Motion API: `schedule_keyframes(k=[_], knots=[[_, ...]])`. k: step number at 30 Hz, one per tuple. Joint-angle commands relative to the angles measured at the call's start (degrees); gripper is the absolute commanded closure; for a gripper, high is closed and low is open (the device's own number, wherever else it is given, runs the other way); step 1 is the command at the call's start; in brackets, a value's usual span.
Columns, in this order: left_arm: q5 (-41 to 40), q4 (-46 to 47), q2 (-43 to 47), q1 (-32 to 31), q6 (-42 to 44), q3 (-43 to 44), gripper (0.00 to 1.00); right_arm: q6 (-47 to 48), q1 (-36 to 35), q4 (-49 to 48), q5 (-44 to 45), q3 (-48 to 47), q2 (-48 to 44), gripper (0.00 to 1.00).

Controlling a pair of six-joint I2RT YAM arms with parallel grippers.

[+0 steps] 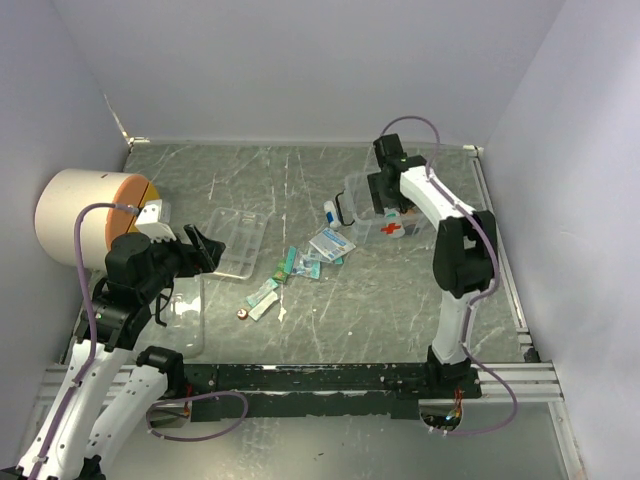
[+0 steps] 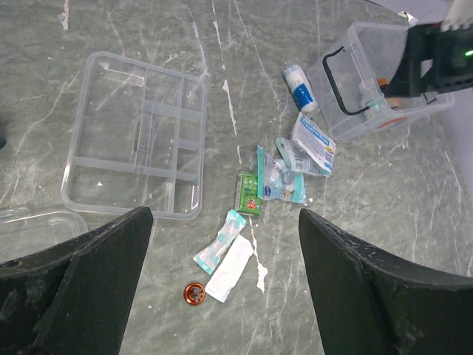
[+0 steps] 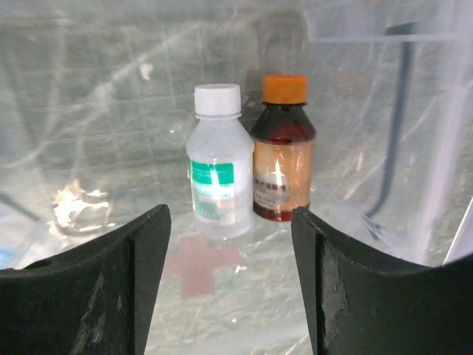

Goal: Organize the medicine kit

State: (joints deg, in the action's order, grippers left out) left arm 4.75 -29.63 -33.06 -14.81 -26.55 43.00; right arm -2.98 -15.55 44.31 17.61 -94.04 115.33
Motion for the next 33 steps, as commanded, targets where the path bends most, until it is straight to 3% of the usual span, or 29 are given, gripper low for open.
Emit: schedule_keyframes(k=[1,5,9,16,18,20,24,26,30,33], knots=[[1.3,0.8,0.2,0.7,0.7,0.1,0.08,-4.4,-1.0,-0.3,-2.7,-1.6,-8.9,0.33],[2.5,1.3,-0.1,0.8,0.9,0.0,0.06,-8.9,-4.0,-3.6,-4.4,1.8,-16.9,0.33],[3.7,1.7,-0.2,0.8,1.1,0.0,0.00,-11.3,-11.3,-8.1,-4.2,8.0,-23.9,0.32],[5.5,3.0,1.0,0.8,1.7,-0.8,0.01,-13.3,-25.9,-13.0,0.4,16.3,-31.8,0.30],[6.1,3.3,0.5,0.8,1.7,-0.7,0.08,-13.5,-28.9,-15.6,1.4,20.0,-33.9,0.30],[6.1,3.0,0.1,0.8,1.9,0.0,0.14,-13.2,-31.3,-19.2,1.5,24.8,-35.7,0.33],[5.1,3.6,1.0,0.8,1.7,0.0,0.15,-10.0,-39.3,-28.6,7.8,35.6,-38.8,0.39],[4.9,4.4,1.1,0.8,1.1,-0.3,0.15,-10.5,-40.6,-30.8,10.1,39.4,-38.3,0.46],[6.1,5.5,0.0,0.8,0.3,-0.5,0.16,-11.2,-40.7,-31.0,11.5,41.2,-32.8,0.62],[6.8,5.8,-1.3,0.8,0.0,-0.3,0.17,-11.2,-40.7,-32.3,14.9,41.3,-28.5,0.64]])
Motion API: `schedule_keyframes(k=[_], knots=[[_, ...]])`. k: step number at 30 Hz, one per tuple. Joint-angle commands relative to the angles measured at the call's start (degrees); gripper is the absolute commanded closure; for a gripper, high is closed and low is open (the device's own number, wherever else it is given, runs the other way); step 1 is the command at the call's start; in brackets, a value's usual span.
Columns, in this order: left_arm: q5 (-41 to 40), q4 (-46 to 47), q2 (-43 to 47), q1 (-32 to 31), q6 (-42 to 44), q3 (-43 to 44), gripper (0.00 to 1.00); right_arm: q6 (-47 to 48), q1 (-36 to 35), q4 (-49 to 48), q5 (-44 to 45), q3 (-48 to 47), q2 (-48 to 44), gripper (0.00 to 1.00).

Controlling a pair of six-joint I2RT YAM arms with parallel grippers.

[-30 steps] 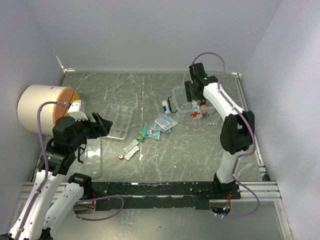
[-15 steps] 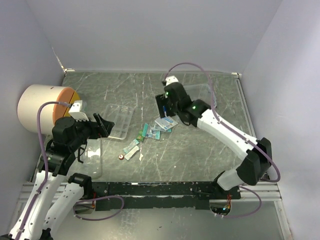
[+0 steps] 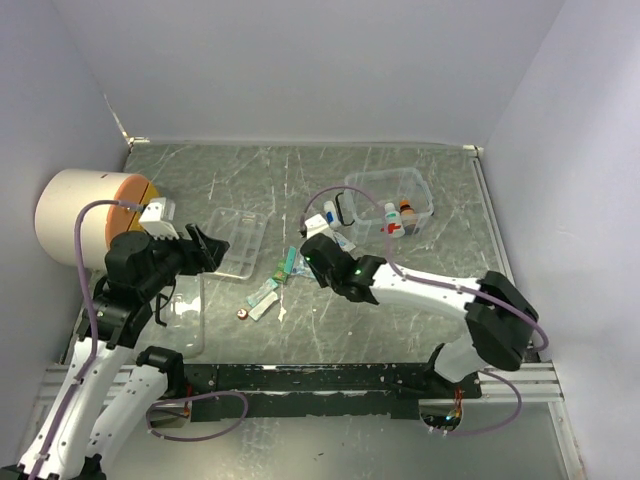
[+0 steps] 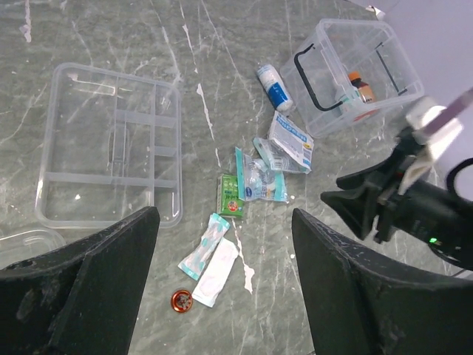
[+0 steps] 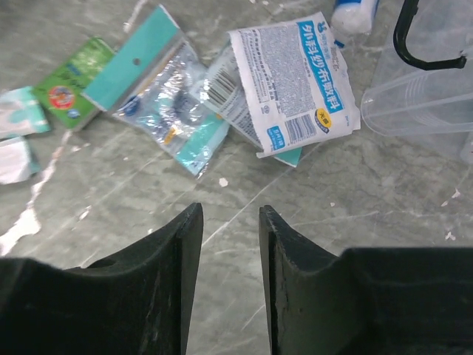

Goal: Organize the medicine kit

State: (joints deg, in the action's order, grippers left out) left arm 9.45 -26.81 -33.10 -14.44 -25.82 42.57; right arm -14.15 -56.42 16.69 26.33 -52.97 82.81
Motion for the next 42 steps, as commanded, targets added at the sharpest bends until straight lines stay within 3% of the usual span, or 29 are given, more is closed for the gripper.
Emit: schedule_keyframes(k=[1,13,32,36,42], knots=[[2.2,3.1,-1.6,0.4,-0.8,0.1,0.17,0.6,0.1,-5.5,6.5,0.0,5.4,0.64],[3.5,4.9,-4.1,0.4,-1.4,-0.3,0.17,6.4,0.3,-8.1,15.2,-5.9,17.1,0.65],[3.0,4.5,-4.0,0.5,-1.1,-0.2,0.16,8.4,1.7,-10.9,16.9,-6.6,21.6,0.73],[3.1,4.6,-4.1,0.4,-1.0,-0.1,0.16,7.8,2.2,-10.3,17.8,-7.1,21.9,0.79],[3.2,4.8,-4.2,0.4,-1.3,-0.2,0.16,6.2,2.4,-8.4,17.3,-7.7,21.5,0.97]])
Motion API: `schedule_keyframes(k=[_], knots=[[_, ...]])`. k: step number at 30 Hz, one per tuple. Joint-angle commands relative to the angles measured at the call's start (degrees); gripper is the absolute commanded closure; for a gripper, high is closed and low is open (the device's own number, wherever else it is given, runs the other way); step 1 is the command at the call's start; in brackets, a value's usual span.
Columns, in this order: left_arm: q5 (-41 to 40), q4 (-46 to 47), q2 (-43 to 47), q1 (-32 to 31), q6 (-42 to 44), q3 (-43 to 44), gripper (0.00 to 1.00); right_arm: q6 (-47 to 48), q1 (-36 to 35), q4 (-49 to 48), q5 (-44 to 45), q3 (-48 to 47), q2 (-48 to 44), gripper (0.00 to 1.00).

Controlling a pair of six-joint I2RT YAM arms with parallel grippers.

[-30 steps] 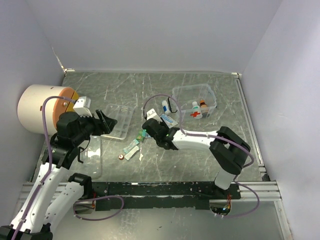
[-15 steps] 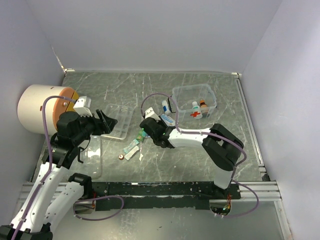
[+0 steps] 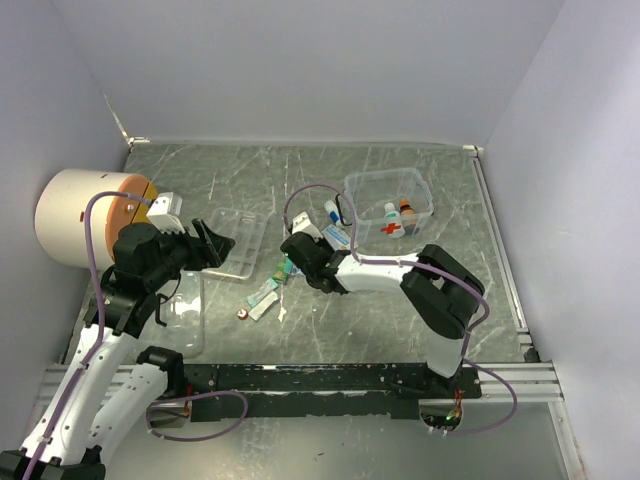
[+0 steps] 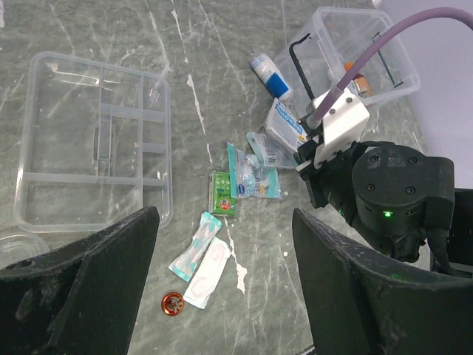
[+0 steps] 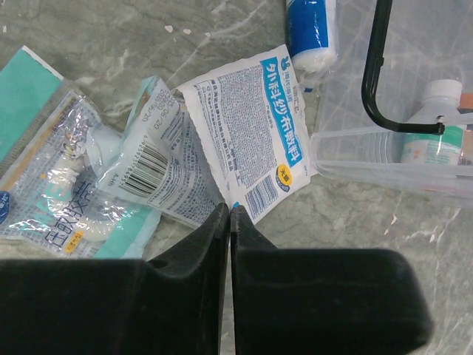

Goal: Organize the medicine kit

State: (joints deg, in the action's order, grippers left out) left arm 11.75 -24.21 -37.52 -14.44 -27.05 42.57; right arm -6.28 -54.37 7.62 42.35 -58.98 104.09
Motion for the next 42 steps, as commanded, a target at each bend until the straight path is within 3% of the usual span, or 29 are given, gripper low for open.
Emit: schedule_keyframes(k=[1,7,15,21,24,31,42], knots=[[0.8,2.2,0.3,0.5,-0.1,-0.3,0.16,-2.1,0.4,0.9,0.9,-1.7,-0.3,0.99],[1.1,1.9,-0.4,0.4,-0.7,-0.4,0.14,-4.5,0.4,2.1,-2.0,0.6,-6.2,1.00],[6.9,5.2,-2.7,0.4,-4.2,-2.5,0.13,-8.8,0.3,5.6,-14.9,6.6,-21.9,1.00],[13.1,12.2,-6.0,-0.2,-8.6,-5.9,0.12,-12.0,0.7,8.9,-27.6,8.6,-30.8,1.00],[14.9,20.2,-7.7,-3.2,-12.8,-9.9,0.12,-13.4,1.7,9.7,-34.0,9.9,-34.6,1.00],[9.9,37.2,-17.3,-15.4,-19.4,-15.5,0.12,-21.1,7.1,7.0,-50.2,13.3,-35.4,1.00],[-6.2,33.4,-32.7,-27.2,-21.4,-14.3,0.33,-31.9,8.8,-4.9,-53.6,21.8,-28.8,1.00]])
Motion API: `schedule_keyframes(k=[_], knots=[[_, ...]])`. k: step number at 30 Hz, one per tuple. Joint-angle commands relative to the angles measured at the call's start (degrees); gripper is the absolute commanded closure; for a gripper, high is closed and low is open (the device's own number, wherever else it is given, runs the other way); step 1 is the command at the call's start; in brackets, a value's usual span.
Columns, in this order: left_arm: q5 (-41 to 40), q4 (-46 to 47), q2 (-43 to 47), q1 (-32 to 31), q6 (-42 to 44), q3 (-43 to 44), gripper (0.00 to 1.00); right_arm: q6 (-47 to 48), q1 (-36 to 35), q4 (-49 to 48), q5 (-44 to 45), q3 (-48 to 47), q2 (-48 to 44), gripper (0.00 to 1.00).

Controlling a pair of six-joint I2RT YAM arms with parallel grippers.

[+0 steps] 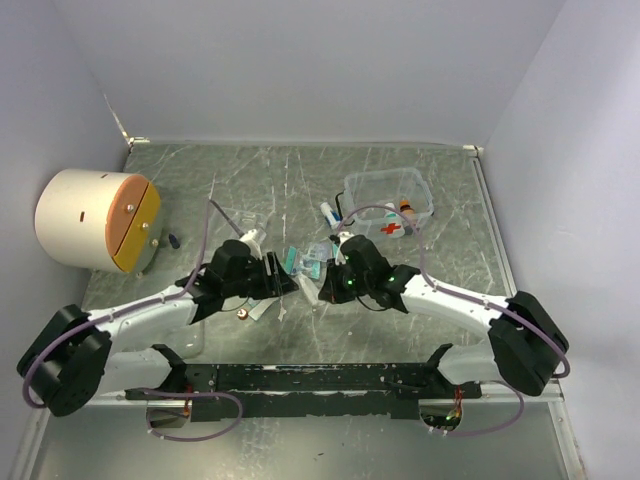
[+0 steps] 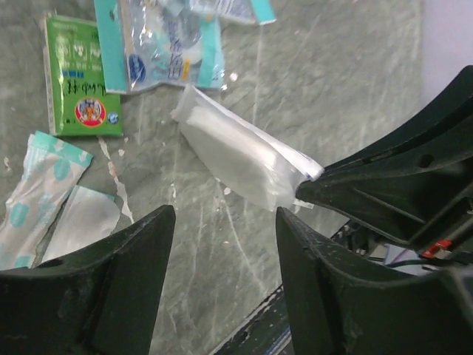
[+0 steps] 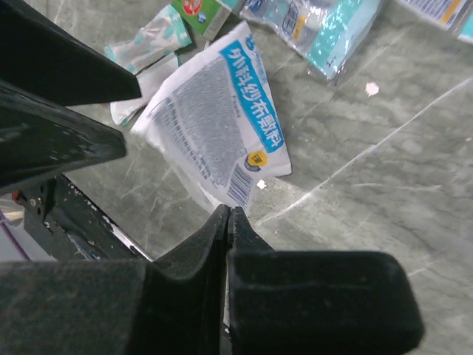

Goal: Organize the medicine kit

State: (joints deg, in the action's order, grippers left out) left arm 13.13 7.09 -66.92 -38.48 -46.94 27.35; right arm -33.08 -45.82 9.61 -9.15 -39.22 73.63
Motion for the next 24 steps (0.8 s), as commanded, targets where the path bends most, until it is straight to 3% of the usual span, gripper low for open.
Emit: schedule_keyframes(k=[1,4,8,13,17,24], knots=[[-8.4,2.1,-4.7,-3.9,-1.7,1.0,0.34,-5.7,0.2,-7.6,-1.9,2.3,2.3,1.00],[-9.3,3.5,-8.8,-5.4,-2.3,1.3,0.35,-5.7,0.2,-8.2,-0.4,2.6,3.2,0.97],[-9.5,6.4,-12.1,-6.5,-2.5,1.7,0.39,-3.5,0.1,-7.7,1.2,2.9,2.2,0.74],[-9.0,9.2,-14.2,-6.7,-2.7,2.3,0.41,0.6,0.0,-11.1,-3.9,4.8,-0.4,0.54],[-8.9,9.3,-15.0,-6.8,-2.4,3.0,0.42,4.0,-0.2,-10.0,-1.2,3.5,-0.2,0.49],[-8.6,8.6,-16.2,-6.8,-2.1,4.7,0.41,6.1,-1.3,-5.9,5.5,-2.2,4.1,0.50]])
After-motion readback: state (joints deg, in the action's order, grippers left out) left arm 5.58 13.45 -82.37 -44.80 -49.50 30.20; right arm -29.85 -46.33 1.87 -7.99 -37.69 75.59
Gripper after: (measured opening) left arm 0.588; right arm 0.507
